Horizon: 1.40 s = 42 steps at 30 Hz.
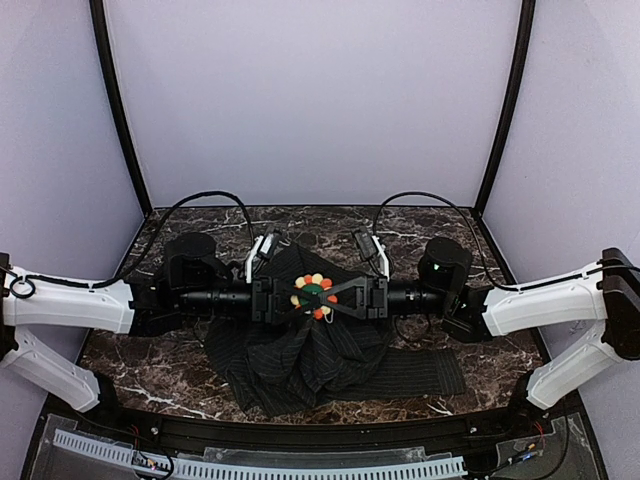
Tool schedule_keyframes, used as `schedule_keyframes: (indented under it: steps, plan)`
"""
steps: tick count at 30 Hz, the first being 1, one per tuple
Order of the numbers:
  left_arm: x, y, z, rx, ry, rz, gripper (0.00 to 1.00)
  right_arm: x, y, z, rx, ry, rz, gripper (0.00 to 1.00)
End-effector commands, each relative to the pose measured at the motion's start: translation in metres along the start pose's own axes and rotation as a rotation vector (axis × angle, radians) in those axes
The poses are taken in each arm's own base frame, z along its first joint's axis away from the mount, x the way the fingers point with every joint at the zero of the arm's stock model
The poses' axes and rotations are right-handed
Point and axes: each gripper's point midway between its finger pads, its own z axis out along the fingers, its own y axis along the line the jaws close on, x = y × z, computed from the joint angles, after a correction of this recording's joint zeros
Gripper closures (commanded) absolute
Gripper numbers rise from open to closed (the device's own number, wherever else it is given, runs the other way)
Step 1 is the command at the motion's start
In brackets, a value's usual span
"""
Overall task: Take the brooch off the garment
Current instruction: Pass from the right arm to the left
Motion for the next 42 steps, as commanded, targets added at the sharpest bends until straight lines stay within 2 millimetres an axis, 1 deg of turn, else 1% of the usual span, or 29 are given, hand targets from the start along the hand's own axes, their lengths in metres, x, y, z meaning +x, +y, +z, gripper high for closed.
schedule_keyframes:
  steps: [1, 6, 10, 13, 20, 36, 42]
  plan:
    - [0.0045, -0.0058, -0.0002, 0.035, 0.009, 0.002, 0.34, -0.0011, 0.0066, -0.0001, -0.037, -0.007, -0.022, 1.0]
    - [0.006, -0.0056, -0.0002, 0.04, 0.013, -0.002, 0.38, -0.0012, 0.0053, -0.0002, -0.031, -0.01, -0.019, 1.0]
    - [0.0082, -0.0056, 0.0001, 0.045, 0.02, -0.007, 0.33, -0.0028, 0.0061, -0.0004, -0.03, -0.016, -0.021, 1.0]
    - [0.0108, -0.0035, 0.0001, 0.041, 0.025, -0.012, 0.33, -0.0044, 0.0078, -0.0006, -0.033, -0.019, -0.024, 1.0]
    - [0.0138, -0.0019, -0.0002, 0.041, 0.026, -0.02, 0.46, -0.0046, 0.0083, -0.0014, -0.033, -0.022, -0.022, 1.0]
    - [0.011, -0.003, -0.0007, 0.045, 0.014, -0.018, 0.64, -0.0007, 0.0104, -0.0013, -0.046, -0.004, -0.025, 1.0]
    - [0.0118, -0.0036, -0.0002, 0.05, 0.016, -0.02, 0.73, -0.0004, 0.0121, -0.0016, -0.054, -0.002, -0.028, 1.0]
